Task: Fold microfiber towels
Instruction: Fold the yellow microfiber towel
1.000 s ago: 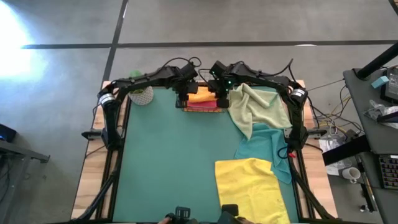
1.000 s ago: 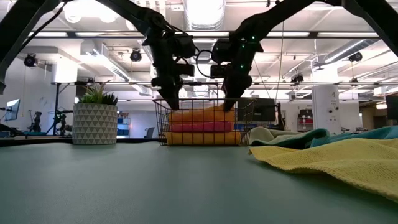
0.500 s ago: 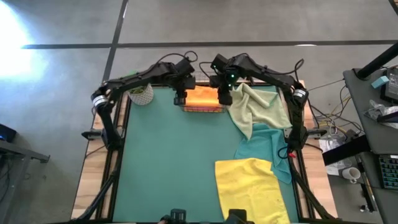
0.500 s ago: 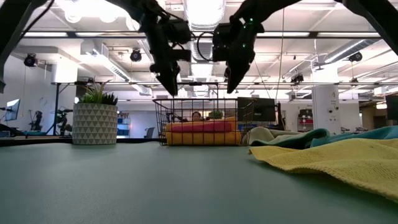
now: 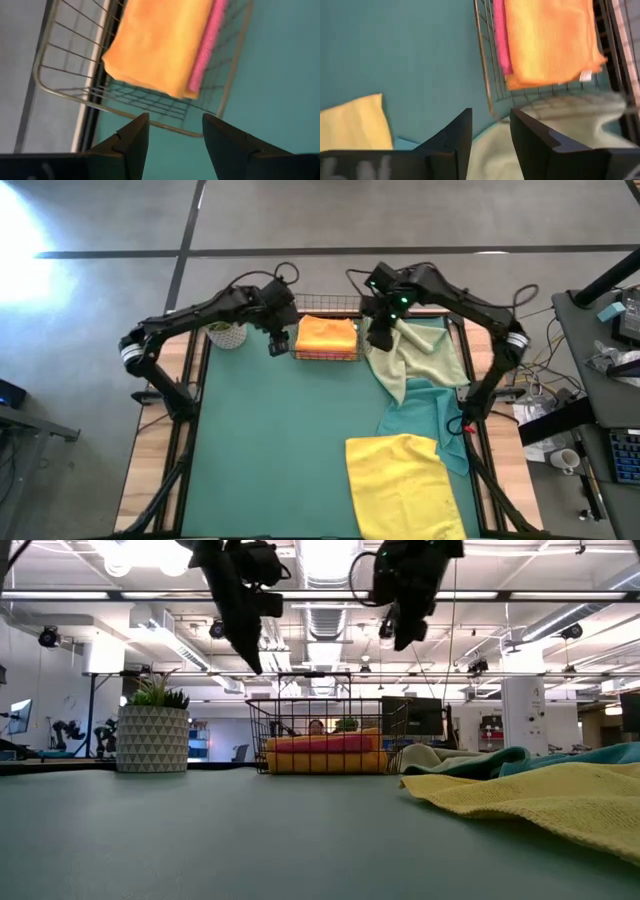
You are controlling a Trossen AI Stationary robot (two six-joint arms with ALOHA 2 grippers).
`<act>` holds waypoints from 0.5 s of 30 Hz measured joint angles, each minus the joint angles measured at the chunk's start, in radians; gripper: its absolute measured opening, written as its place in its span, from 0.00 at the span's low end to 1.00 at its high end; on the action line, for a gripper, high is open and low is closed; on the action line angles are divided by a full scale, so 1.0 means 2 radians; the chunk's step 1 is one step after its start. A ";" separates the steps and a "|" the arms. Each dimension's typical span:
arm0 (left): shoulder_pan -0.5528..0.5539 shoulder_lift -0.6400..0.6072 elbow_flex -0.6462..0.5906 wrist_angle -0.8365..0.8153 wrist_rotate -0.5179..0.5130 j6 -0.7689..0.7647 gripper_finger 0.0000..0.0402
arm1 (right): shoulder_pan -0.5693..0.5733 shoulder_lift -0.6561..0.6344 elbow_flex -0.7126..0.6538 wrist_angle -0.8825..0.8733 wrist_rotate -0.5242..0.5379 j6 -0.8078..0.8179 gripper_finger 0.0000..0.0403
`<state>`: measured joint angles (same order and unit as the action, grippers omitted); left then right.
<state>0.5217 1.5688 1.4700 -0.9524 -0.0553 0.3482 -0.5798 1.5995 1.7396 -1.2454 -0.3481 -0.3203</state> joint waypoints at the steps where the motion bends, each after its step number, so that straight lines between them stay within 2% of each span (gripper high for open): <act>1: -0.004 -0.007 -0.013 0.005 0.000 -0.001 0.42 | 0.003 -0.016 -0.017 0.008 0.000 0.017 0.30; 5: -0.026 -0.040 -0.067 0.040 0.002 -0.013 0.42 | 0.025 -0.081 -0.091 0.056 0.000 0.095 0.30; 9: -0.058 -0.069 -0.119 0.088 0.026 -0.040 0.42 | 0.060 -0.139 -0.164 0.112 0.006 0.183 0.29; 15: -0.124 -0.088 -0.164 0.154 0.031 -0.053 0.42 | 0.131 -0.200 -0.240 0.165 0.054 0.299 0.26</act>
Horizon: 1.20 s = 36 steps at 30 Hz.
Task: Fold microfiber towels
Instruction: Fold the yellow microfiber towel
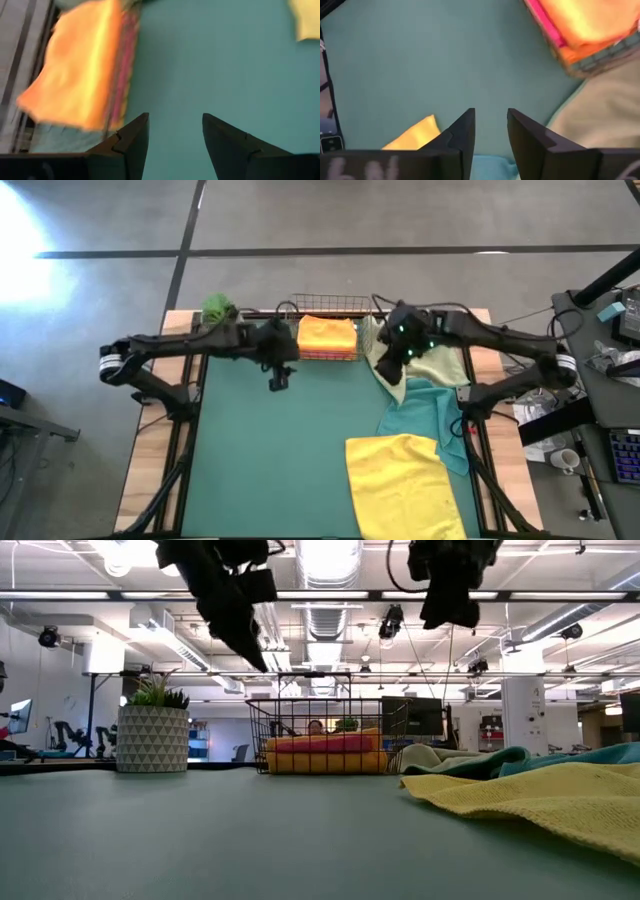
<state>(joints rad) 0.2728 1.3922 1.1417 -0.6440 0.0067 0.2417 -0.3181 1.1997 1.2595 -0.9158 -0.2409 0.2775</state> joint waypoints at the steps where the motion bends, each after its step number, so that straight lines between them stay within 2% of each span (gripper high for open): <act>1: -0.012 0.000 -0.002 0.009 0.000 0.000 0.42 | 0.014 -0.006 -0.009 0.005 0.011 0.017 0.25; 5: -0.053 0.003 -0.006 0.043 0.000 0.002 0.42 | 0.069 -0.015 -0.028 0.012 0.056 0.074 0.22; 12: -0.092 -0.001 -0.018 0.050 -0.005 -0.025 0.42 | 0.160 -0.010 -0.048 0.017 0.085 0.170 0.20; 15: -0.102 -0.008 -0.027 0.035 -0.006 -0.050 0.42 | 0.201 -0.002 -0.061 0.025 0.096 0.220 0.20; 20: -0.118 -0.018 -0.035 -0.018 -0.007 -0.066 0.42 | 0.259 0.022 -0.094 0.091 0.108 0.273 0.18; 27: -0.138 -0.031 -0.035 -0.080 -0.033 -0.102 0.42 | 0.296 0.097 -0.105 0.136 0.113 0.310 0.15; 36: -0.174 -0.052 -0.054 -0.106 -0.036 -0.145 0.42 | 0.308 0.209 -0.055 0.152 0.111 0.297 0.14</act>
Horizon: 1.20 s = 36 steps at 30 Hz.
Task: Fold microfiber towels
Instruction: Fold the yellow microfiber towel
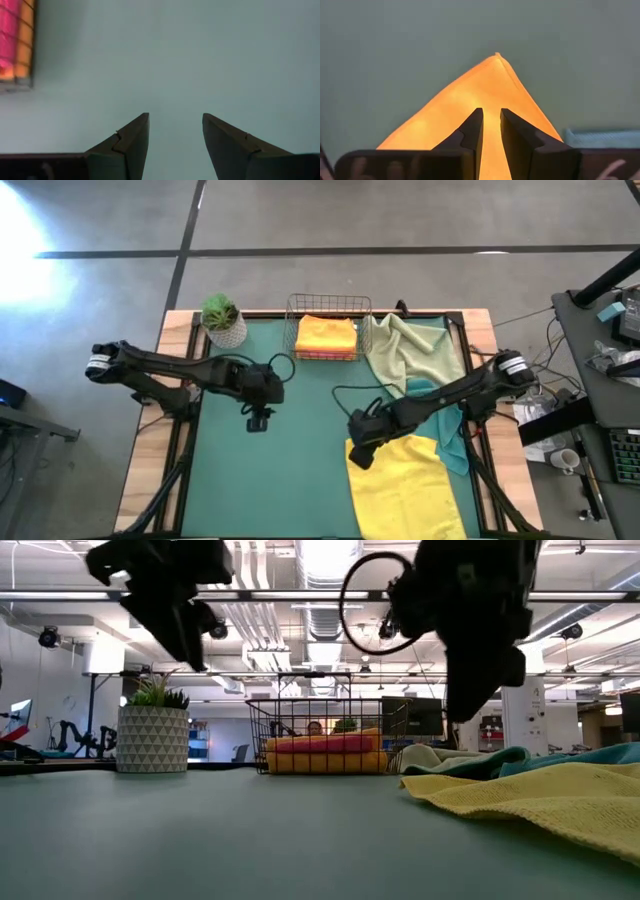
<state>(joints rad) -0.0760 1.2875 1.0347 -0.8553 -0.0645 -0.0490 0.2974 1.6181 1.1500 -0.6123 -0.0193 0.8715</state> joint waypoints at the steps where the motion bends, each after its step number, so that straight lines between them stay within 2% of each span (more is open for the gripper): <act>1: -0.004 -0.005 -0.008 -0.001 -0.001 -0.008 0.42 | 0.000 0.011 0.006 0.000 0.000 -0.001 0.14; 11: -0.041 -0.076 -0.090 0.005 -0.008 -0.103 0.42 | -0.001 0.079 0.027 0.003 -0.004 0.009 0.14; 24: -0.052 -0.113 -0.096 0.027 -0.010 -0.121 0.42 | -0.033 0.137 0.048 0.058 -0.009 -0.004 0.14; 29: -0.052 -0.113 -0.096 0.035 -0.010 -0.117 0.42 | -0.061 0.172 0.094 0.077 -0.008 -0.053 0.14; 36: -0.052 -0.110 -0.096 0.036 -0.011 -0.115 0.42 | -0.108 0.241 0.201 0.075 -0.021 -0.120 0.14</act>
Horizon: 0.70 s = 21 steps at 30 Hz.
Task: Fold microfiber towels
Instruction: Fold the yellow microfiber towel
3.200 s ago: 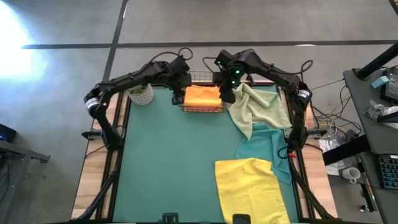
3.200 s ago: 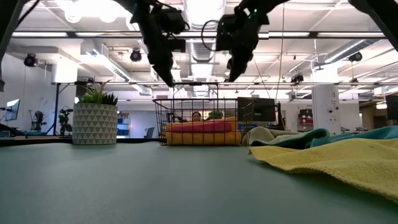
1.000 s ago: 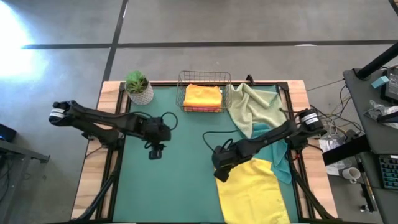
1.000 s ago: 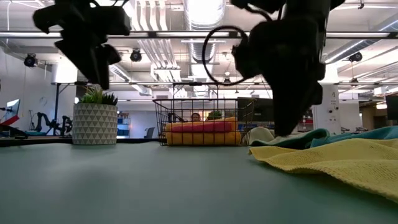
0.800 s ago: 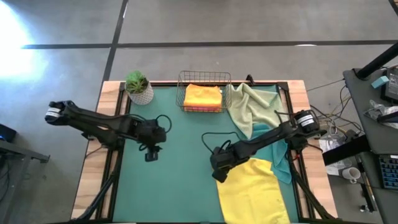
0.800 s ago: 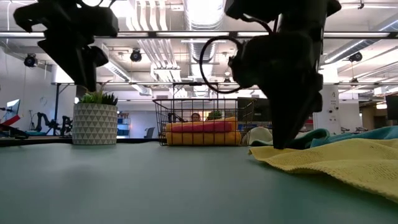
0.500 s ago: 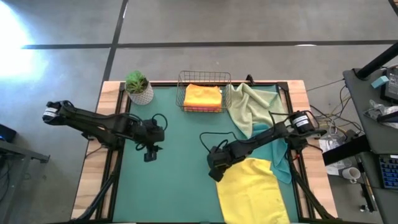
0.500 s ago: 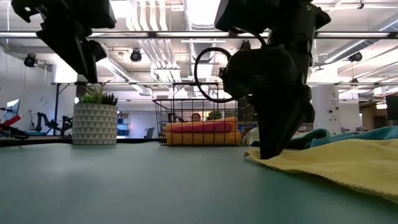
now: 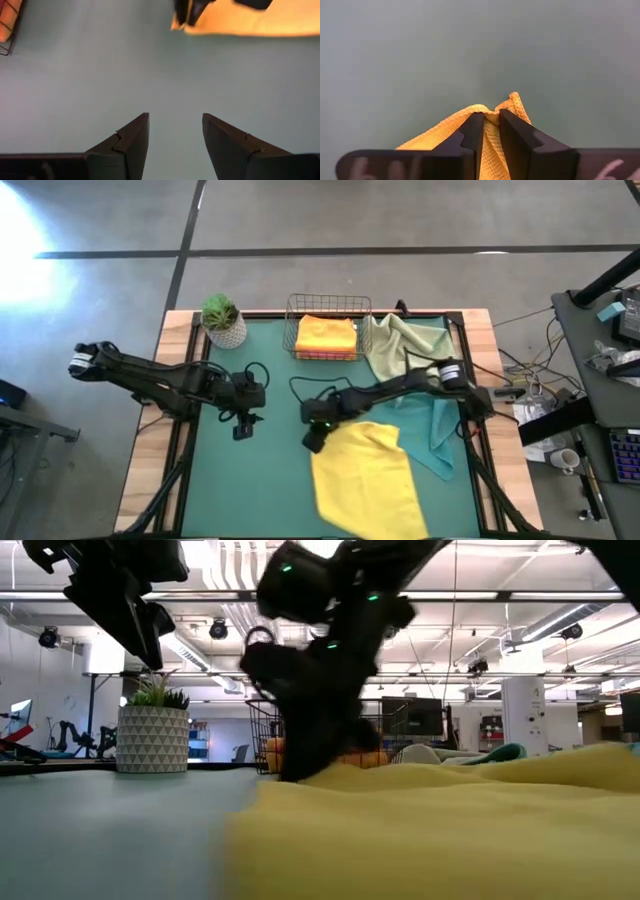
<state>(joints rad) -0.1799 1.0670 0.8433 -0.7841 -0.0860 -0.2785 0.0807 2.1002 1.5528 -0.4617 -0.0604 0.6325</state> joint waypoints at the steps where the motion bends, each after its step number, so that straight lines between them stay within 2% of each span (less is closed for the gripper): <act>1: 0.000 0.001 0.000 0.000 0.000 0.000 0.42 | -0.005 0.009 0.016 -0.002 0.000 -0.006 0.14; 6: 0.000 0.001 0.000 0.000 0.000 0.000 0.42 | -0.032 0.054 0.092 -0.003 0.008 -0.039 0.14; 11: 0.000 0.001 0.000 0.000 0.000 0.002 0.42 | -0.056 0.108 0.176 -0.010 -0.021 -0.063 0.14; 16: 0.000 0.001 -0.001 0.005 0.000 0.002 0.42 | -0.068 0.154 0.268 -0.055 -0.027 -0.091 0.14; 21: -0.001 0.002 -0.001 0.010 0.000 0.002 0.42 | -0.077 0.175 0.331 -0.087 -0.022 -0.112 0.14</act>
<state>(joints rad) -0.1820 1.0702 0.8421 -0.7647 -0.0853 -0.2749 -0.0731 2.4504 2.2139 -0.6349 -0.1047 0.4077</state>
